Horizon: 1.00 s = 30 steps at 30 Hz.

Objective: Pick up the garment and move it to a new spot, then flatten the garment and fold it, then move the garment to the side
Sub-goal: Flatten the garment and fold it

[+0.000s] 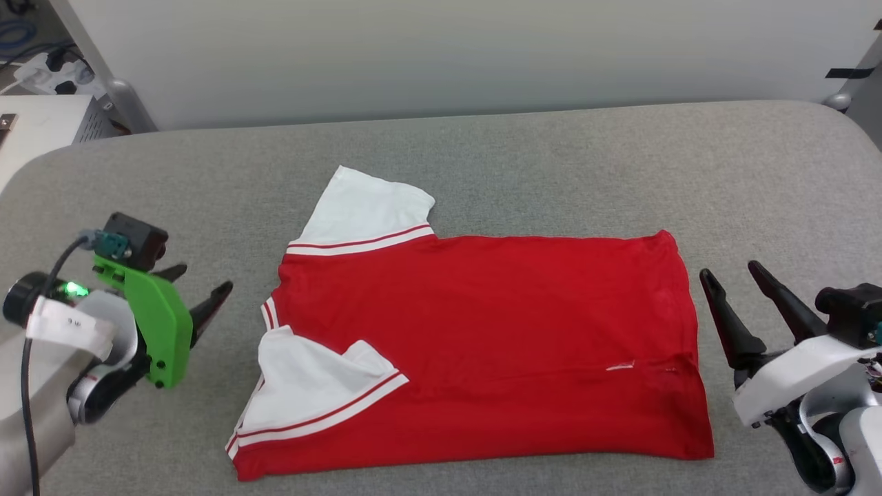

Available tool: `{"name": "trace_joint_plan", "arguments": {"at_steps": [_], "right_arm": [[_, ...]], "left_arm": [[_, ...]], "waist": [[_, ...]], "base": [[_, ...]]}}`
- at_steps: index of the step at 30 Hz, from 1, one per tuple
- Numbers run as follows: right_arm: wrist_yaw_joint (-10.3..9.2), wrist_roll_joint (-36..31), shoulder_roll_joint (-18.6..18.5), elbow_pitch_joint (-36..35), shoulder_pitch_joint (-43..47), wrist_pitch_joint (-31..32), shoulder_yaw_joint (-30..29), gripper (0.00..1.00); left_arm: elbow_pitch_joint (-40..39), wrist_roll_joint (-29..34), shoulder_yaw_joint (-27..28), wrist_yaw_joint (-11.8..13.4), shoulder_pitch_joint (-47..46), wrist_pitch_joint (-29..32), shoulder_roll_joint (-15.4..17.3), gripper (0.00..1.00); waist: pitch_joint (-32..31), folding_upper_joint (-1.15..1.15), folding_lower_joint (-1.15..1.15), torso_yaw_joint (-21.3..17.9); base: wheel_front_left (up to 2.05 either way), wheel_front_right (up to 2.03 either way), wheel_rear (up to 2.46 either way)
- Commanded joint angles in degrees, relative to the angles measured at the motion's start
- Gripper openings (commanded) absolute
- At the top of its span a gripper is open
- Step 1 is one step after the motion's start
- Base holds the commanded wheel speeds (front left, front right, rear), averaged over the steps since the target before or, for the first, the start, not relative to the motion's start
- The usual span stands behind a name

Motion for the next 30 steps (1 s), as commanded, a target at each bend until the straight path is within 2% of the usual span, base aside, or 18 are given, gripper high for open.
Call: {"name": "trace_joint_plan", "arguments": {"at_steps": [1, 5, 11, 16, 19, 23, 30], "right_arm": [[-0.03, -1.8, 1.9, -1.9, 0.9, -1.4, -1.1, 1.00], [-0.03, -5.6, 6.0, -6.6, 1.7, -3.4, -3.4, 1.00], [-0.03, -9.0, 9.2, -11.7, 0.7, -3.8, -2.8, 1.00], [-0.03, -10.6, 10.1, -14.4, -1.0, -4.2, -2.0, 1.00], [-0.03, -11.2, 10.4, -15.2, -2.5, -4.2, -1.1, 1.00], [-0.03, -11.5, 10.6, -15.9, -4.6, -4.7, -0.4, 1.00], [-0.03, -11.8, 11.0, -16.4, -6.9, -5.2, 0.4, 1.00]], "left_arm": [[0.7, 1.0, 0.7, 0.0, -2.4, -0.1, -1.1, 1.00], [3.3, 2.1, 1.9, -0.5, -8.0, 0.9, -3.2, 1.00], [8.1, 3.0, 2.8, -2.0, -17.5, 5.7, -6.1, 1.00], [10.8, 1.5, 2.0, -3.9, -24.9, 13.4, -8.2, 1.00], [13.0, -1.7, 1.8, -4.3, -29.0, 20.9, -9.2, 1.00], [15.3, -3.2, 1.3, -4.4, -34.1, 28.1, -10.1, 1.00], [19.8, -2.6, -0.3, -4.5, -38.6, 33.7, -11.3, 1.00]], "waist": [[1.8, 0.00, 0.00, -1.4], [5.0, 0.00, 0.00, -3.1], [12.1, 0.00, 0.00, -6.5], [17.7, 0.00, 0.00, -8.5], [20.8, 0.00, 0.00, -9.6], [24.4, 0.00, 0.00, -10.9], [28.6, 0.00, 0.00, -12.3]], "base": [[0.00, 0.00, 0.00], [0.00, 0.00, 0.00], [0.00, 0.00, 0.00], [0.00, 0.00, 0.00], [0.00, 0.00, 0.00], [0.00, 0.00, 0.00], [0.00, 0.00, 0.00]]}}
